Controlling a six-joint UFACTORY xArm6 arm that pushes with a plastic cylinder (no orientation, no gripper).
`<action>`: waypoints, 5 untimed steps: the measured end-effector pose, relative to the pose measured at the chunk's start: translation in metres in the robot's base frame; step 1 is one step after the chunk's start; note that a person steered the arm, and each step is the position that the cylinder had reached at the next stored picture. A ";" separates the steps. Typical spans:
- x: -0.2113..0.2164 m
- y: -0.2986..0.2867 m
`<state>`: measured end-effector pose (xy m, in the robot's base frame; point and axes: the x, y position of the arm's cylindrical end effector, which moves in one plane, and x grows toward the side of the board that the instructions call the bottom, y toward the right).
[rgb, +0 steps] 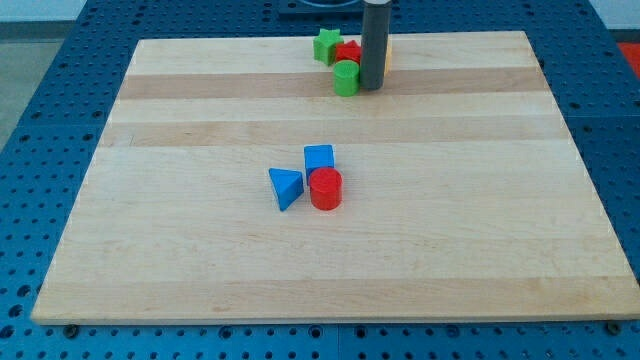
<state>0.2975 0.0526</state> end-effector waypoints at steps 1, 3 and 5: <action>-0.002 0.000; 0.028 0.001; 0.084 0.008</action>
<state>0.3818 0.0604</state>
